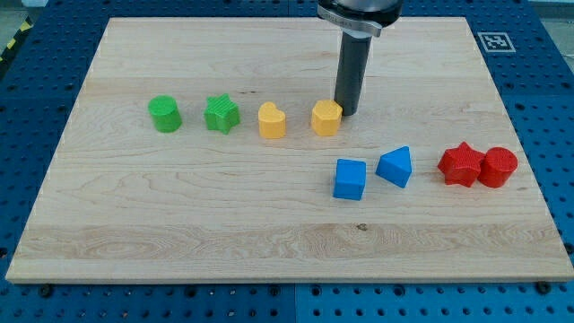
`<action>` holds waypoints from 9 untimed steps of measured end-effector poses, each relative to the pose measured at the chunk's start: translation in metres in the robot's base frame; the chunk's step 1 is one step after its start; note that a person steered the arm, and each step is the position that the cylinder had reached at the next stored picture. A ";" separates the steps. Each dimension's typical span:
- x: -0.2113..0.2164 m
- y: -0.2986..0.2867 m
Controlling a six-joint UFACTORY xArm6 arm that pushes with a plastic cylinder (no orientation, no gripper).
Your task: Slide the blue cube to the bottom of the yellow heart
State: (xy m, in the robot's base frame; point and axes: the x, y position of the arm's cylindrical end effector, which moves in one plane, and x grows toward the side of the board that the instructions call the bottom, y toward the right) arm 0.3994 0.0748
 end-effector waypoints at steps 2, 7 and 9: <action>0.011 0.047; 0.116 0.071; 0.126 0.032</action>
State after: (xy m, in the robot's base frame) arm 0.5256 0.1071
